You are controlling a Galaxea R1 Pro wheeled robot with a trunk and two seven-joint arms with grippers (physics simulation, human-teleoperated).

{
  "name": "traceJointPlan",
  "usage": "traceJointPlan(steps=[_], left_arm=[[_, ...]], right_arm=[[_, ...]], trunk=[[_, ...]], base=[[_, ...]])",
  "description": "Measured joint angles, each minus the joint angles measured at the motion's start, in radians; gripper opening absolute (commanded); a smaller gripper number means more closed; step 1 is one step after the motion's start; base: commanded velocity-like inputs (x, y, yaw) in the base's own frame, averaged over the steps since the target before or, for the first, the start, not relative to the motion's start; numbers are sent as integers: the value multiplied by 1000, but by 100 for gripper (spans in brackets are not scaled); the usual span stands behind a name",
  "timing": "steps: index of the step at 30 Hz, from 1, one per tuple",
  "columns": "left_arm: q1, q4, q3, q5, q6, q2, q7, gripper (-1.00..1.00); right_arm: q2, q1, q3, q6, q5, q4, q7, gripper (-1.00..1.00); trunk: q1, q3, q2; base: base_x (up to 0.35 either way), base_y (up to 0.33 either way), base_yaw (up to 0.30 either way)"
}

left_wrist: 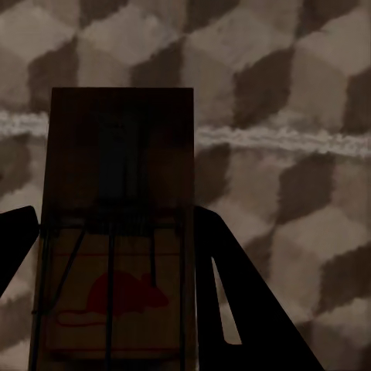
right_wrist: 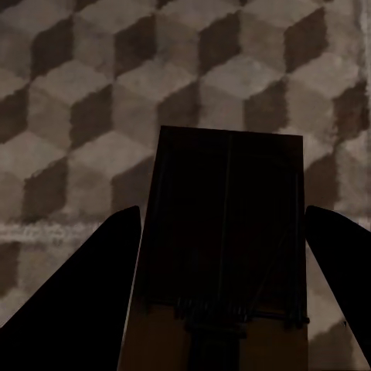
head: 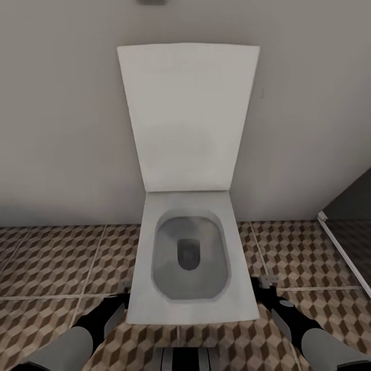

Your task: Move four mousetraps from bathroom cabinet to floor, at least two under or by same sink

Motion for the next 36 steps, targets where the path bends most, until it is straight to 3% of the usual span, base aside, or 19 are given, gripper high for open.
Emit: traceJointPlan(steps=[4, 11, 13, 17, 21, 26, 36], left_arm=[[0, -3, 1, 0, -1, 1, 2, -100], [9, -59, 6, 3, -4, 10, -5, -100], [36, -147, 27, 3, 4, 27, -6, -100], [169, -423, 105, 0, 75, 71, -5, -100], [221, -526, 169, -1, 122, 81, -3, -100], [241, -556, 195, 3, 145, 84, -6, -100], [247, -502, 204, 5, 150, 81, -13, -100]], right_arm=[[0, 0, 0, 0, 1, 0, 0, -100], [0, 1, -1, 0, 1, 1, 0, -100], [0, 1, -1, 0, 2, 1, 0, -100], [0, 2, -1, -1, 2, 1, 0, -100], [-1, 2, -1, -1, 2, 1, 0, -100], [-1, 2, -1, -1, 1, 3, -1, -100], [-1, 0, -2, -10, 1, 60, -8, -100]], trunk=[[2, -15, -1], [2, -16, -1], [2, -16, -1], [2, -16, -1], [2, -16, -1], [2, -16, -1], [2, -16, -1]], base=[[0, 0, 0], [0, 0, 0], [0, 0, 0], [0, 0, 0], [0, 0, 0], [0, 0, 0], [0, 0, 0]])
